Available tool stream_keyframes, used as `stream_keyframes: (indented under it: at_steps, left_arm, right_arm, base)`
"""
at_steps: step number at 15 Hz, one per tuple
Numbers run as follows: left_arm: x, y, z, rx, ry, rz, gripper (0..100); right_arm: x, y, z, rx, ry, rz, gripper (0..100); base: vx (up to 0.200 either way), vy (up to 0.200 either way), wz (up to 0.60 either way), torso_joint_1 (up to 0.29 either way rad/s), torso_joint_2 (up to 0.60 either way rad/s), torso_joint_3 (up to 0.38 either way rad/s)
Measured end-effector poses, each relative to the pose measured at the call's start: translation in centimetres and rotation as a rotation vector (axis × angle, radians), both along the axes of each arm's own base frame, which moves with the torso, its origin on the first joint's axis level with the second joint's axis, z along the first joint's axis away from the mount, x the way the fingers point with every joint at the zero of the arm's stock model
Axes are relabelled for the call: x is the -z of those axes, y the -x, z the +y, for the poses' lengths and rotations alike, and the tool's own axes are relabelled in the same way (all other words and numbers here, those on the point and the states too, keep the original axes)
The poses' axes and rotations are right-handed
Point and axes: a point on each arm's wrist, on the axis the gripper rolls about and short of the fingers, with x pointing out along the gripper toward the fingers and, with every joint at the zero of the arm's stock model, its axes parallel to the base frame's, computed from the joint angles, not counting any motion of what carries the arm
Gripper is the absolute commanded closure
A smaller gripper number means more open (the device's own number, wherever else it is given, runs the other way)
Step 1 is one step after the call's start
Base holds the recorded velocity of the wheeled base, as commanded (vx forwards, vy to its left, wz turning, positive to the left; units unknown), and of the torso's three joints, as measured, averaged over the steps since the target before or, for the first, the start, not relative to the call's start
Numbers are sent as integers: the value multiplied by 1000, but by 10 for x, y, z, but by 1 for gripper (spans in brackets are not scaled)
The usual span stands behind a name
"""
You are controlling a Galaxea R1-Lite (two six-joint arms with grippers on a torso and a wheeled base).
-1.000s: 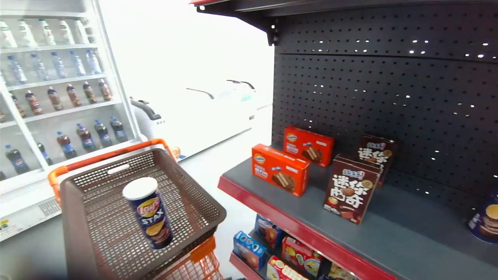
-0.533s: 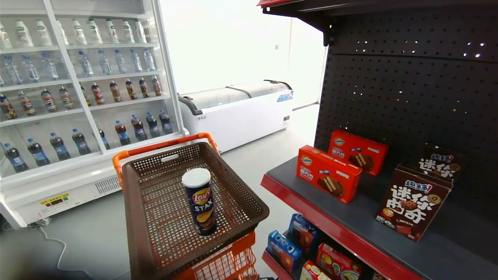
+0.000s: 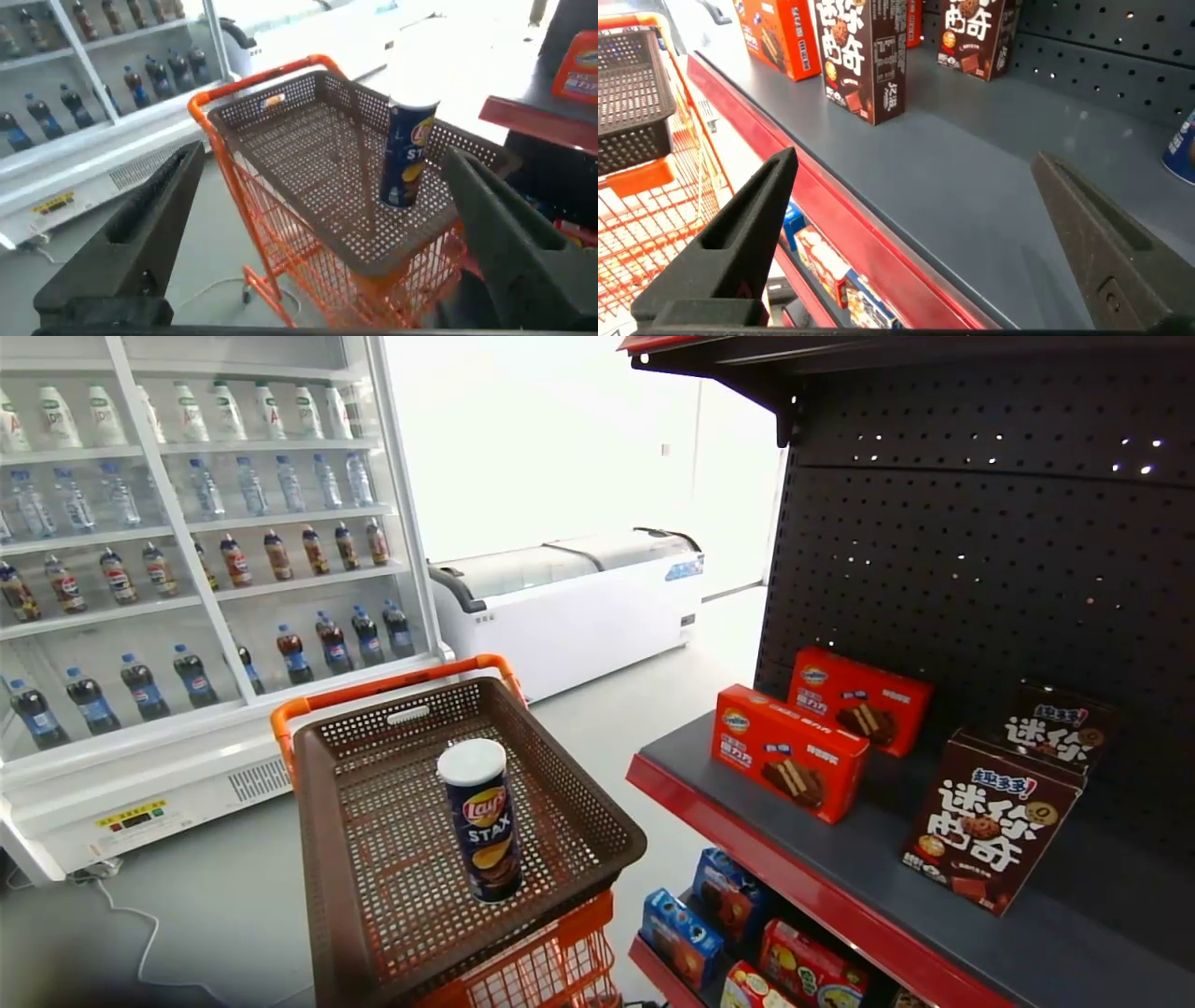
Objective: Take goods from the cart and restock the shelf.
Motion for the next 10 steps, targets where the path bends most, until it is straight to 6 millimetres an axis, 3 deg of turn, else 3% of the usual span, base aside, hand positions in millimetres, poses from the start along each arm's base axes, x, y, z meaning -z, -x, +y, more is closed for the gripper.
stream_keyframes:
  at_steps: [3,5,10]
  left_arm:
    - [-33,-56,0,-1,-10,171,0]
    - [-40,-97,-1,68,-11,279,0]
    - [-26,-183,-19,320,-24,389,0]
  right_arm:
    - [0,0,0,0,0,0,0]
    - [0,0,0,-1,0,0,0]
    - [0,0,0,0,0,0,0]
  base:
    - [0,0,0,0,0,0]
    - [0,0,0,0,0,0]
    - [0,0,0,0,0,0]
